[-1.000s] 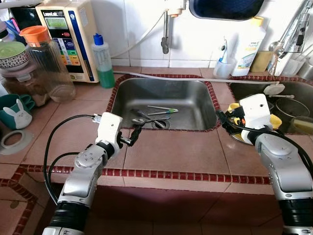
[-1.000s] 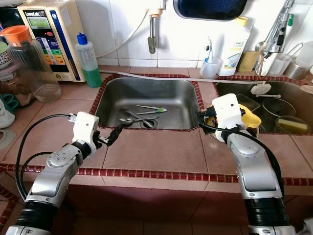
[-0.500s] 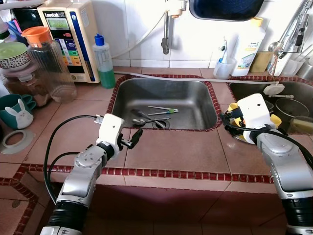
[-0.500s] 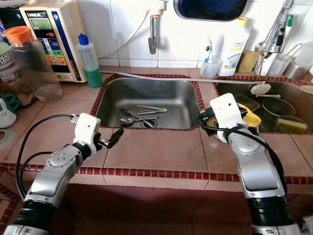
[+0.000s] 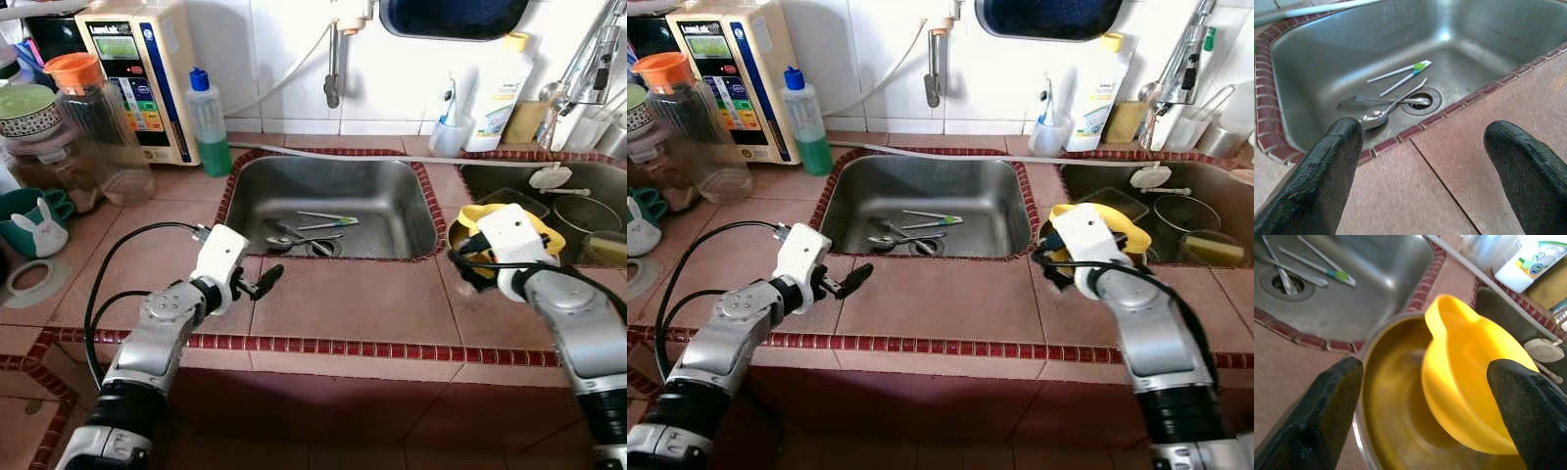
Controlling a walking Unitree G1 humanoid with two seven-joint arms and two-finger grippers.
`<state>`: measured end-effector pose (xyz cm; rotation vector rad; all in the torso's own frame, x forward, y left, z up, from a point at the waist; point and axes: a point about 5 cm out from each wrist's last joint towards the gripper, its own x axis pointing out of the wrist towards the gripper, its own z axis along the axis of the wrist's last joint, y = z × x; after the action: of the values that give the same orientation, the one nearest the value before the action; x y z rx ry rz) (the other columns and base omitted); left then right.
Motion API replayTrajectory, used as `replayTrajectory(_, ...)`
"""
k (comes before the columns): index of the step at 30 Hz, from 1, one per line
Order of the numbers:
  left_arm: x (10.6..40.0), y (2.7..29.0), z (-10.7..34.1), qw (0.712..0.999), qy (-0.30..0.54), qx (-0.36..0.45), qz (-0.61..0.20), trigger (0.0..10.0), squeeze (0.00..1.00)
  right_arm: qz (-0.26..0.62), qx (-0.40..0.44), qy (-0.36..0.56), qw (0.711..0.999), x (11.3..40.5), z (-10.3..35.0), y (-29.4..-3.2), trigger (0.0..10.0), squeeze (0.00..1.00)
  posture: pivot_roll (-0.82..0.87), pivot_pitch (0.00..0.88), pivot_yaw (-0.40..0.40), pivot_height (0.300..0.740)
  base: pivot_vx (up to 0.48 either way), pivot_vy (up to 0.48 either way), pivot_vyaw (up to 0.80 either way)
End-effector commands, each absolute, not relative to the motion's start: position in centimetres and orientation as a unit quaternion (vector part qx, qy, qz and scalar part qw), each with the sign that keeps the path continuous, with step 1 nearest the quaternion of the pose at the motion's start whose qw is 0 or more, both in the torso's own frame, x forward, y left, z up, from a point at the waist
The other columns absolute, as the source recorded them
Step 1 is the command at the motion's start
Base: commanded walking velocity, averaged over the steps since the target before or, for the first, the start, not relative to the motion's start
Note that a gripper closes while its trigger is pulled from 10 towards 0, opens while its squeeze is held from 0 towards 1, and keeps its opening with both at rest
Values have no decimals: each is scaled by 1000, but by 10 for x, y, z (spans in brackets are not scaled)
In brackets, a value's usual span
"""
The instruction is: Kitchen organization
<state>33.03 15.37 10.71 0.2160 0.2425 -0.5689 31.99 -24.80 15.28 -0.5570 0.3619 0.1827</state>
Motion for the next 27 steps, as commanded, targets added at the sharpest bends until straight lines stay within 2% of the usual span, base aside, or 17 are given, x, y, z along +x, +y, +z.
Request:
replayTrajectory(1,334,154,112,948,110,113,-278,10000,0,92,-276,181,939,321,154,-252,0,0,92,0,33,740,0,0,0)
replayTrajectory(13,336,147,110,952,103,87,-276,10000,0,117,-240,215,939,323,137,-255,0,0,91,0,31,740,0,0,0)
replayTrajectory(27,341,141,112,953,97,80,-275,10000,0,138,-212,180,950,329,146,-238,0,0,84,0,28,740,0,0,0)
